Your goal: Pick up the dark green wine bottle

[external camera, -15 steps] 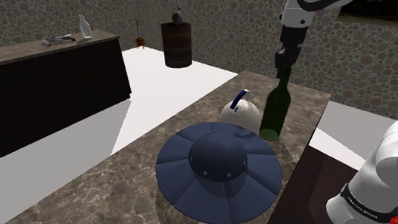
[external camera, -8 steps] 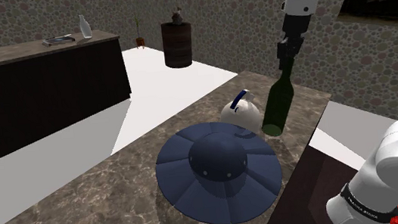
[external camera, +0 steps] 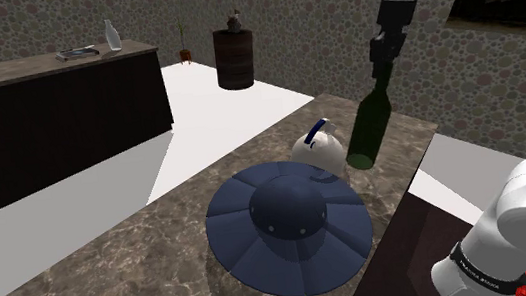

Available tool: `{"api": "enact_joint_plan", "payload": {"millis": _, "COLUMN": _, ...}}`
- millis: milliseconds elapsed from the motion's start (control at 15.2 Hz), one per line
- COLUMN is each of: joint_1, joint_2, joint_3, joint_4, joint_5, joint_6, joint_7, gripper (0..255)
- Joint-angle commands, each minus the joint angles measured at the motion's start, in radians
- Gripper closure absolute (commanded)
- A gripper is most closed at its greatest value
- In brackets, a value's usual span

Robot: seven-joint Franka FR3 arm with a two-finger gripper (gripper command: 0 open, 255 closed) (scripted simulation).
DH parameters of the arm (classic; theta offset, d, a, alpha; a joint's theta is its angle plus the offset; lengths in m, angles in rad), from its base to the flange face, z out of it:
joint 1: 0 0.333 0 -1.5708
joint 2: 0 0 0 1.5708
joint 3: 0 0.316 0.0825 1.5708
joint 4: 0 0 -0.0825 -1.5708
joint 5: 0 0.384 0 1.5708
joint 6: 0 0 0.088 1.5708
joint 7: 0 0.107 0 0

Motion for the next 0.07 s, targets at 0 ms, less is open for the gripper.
{"api": "enact_joint_plan", "payload": {"millis": 0, "joint_1": 0.000, "joint_2": 0.003, "joint_3": -0.001, "joint_4": 0.013, "joint_5": 0.000, "joint_6": -0.010, "joint_7": -0.002, "gripper": 255}}
